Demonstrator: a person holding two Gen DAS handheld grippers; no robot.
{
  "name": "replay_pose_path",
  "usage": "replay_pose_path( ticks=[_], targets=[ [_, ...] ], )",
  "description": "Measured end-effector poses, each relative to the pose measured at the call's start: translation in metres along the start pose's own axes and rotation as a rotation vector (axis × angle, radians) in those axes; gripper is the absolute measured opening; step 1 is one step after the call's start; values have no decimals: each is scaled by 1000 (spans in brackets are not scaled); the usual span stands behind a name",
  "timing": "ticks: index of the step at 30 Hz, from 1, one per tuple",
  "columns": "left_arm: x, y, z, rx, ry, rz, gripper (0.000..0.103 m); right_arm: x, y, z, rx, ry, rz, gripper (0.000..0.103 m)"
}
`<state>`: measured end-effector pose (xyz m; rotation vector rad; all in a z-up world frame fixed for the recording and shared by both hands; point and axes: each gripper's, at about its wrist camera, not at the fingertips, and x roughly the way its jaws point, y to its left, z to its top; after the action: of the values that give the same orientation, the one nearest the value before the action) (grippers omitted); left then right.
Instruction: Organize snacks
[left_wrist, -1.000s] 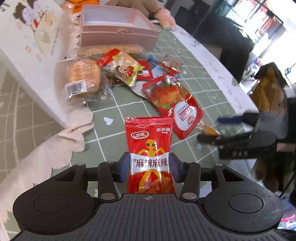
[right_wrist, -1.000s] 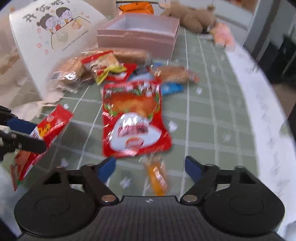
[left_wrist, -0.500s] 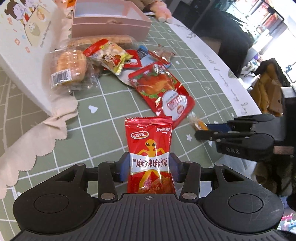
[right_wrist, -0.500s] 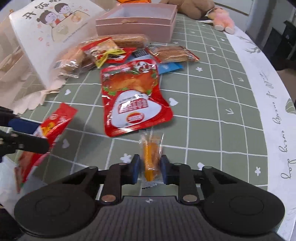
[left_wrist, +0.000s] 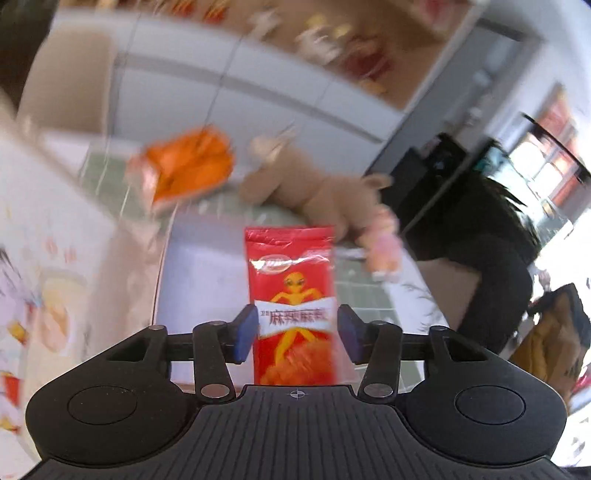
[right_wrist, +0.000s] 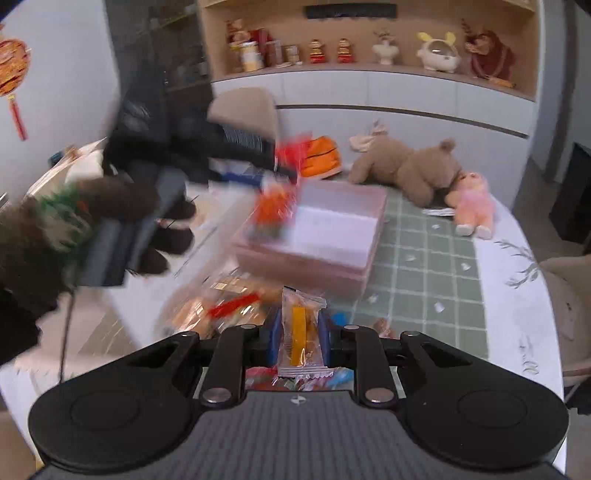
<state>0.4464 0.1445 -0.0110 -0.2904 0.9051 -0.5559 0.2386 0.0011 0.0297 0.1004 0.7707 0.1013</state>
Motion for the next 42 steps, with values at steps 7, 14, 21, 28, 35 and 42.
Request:
replay_pose_path(
  ticks=[7,14,21,28,35,42],
  targets=[
    [-41,31,-33,42,-90,-6,51,48,-3,60,4,-180,-47,22],
    [-77,43,-64,170,-41,106,51,142,-13,81,-15,-120,-113,62],
    [-66,43,-98,115,34,-19,51,167,-68,11,164,80,-161,62],
    [-35,12,-119,242,121,-9,51,159,-44,-59,101,188,-106,44],
    [-21,-3,-120,300,127,93,51,115,-25,-92,56,212,-50,44],
    [-11,18,-122,157,204,178,51,95,-27,-112,34,205,-93,47]
  ],
)
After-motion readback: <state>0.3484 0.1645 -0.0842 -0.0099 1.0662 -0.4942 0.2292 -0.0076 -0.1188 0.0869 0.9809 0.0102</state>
